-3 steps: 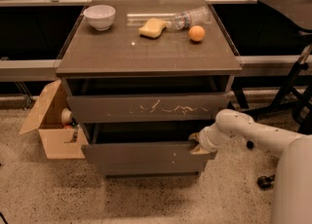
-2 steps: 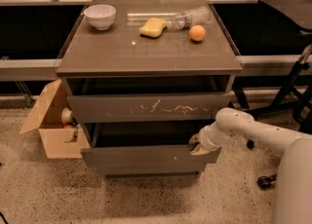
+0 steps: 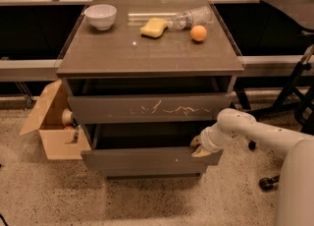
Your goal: Open middle drawer
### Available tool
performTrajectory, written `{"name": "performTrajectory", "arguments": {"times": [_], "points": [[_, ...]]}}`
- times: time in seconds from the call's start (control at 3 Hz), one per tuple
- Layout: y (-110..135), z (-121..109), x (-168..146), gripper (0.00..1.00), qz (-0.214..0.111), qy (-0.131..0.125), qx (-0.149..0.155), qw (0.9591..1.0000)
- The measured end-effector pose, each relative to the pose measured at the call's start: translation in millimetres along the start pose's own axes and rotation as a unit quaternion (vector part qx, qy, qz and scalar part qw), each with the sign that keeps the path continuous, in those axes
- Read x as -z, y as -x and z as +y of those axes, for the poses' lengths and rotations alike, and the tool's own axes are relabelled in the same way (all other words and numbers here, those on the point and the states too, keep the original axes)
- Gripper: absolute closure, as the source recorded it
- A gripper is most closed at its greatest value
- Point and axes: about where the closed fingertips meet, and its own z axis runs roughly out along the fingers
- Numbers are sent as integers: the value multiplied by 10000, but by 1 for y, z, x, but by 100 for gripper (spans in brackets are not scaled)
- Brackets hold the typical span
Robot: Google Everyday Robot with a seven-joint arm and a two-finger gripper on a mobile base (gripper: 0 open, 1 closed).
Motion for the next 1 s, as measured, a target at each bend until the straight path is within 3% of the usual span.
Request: {"name": "performTrajectory", "arguments": {"times": [1.0], "points": [[0,0,0,6,0,0,0,10000]]}}
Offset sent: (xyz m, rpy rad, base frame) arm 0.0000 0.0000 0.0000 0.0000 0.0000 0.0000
